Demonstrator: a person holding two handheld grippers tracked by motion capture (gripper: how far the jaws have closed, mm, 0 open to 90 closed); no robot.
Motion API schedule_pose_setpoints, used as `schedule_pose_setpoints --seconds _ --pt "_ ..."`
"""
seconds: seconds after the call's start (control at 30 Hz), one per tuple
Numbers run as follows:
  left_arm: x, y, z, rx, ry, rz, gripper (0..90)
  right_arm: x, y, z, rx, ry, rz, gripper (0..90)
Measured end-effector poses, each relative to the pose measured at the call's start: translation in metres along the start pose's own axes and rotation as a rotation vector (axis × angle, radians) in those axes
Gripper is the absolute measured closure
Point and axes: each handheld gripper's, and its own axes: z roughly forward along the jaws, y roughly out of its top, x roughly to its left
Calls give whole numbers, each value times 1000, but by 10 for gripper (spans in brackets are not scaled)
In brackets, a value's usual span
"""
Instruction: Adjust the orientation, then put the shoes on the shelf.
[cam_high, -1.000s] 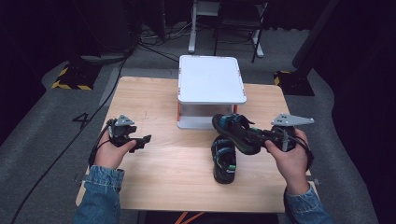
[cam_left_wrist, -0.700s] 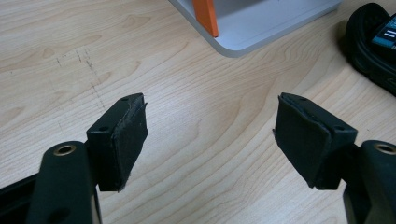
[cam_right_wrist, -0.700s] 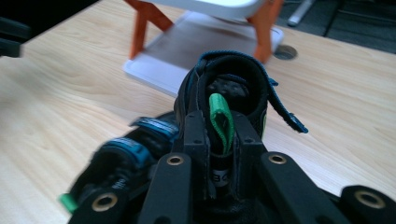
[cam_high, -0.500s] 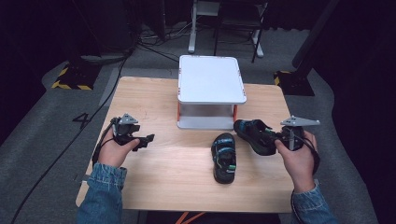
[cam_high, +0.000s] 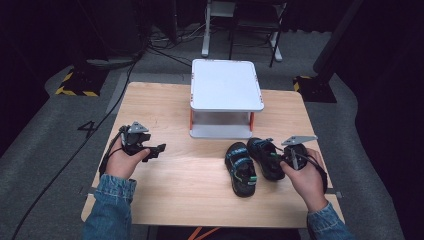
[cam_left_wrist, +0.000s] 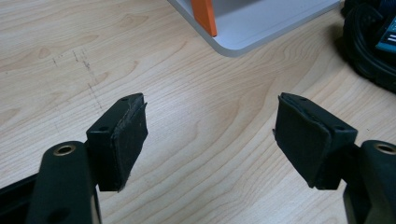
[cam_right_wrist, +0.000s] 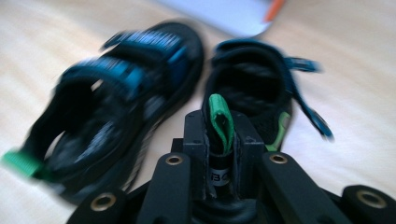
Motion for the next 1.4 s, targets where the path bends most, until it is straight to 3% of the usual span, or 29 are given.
schedule_pose_setpoints --seconds 0.13,0.4,0.5,0.63,0.7,0.77,0.87,0.97,1.13,1.33,1.4 --pt "0 0 -1 -8 0 -4 260 9 -9 5 39 103 13 790" --pt "0 1 0 3 -5 2 260 20 -19 3 64 145 3 767" --pt "0 1 2 6 -5 0 260 21 -20 7 111 180 13 650" --pt "0 2 2 4 -9 5 260 22 -17 -1 90 206 6 551" --pt "0 3 3 0 -8 2 260 21 -14 -10 28 211 18 484" --pt "0 4 4 -1 -9 4 260 17 -12 -22 -24 233 43 484" --pt "-1 6 7 -2 -13 7 260 5 -10 -36 -139 203 88 482" --pt "-3 8 11 5 -20 14 260 0 -12 -36 -179 187 129 486" --pt "-4 8 13 15 -19 20 258 13 -12 -13 -105 191 137 463" --pt "-4 6 11 12 -19 18 258 23 -12 16 -74 189 207 402" --pt "-3 5 10 15 -13 16 258 28 -12 21 -38 150 186 381"
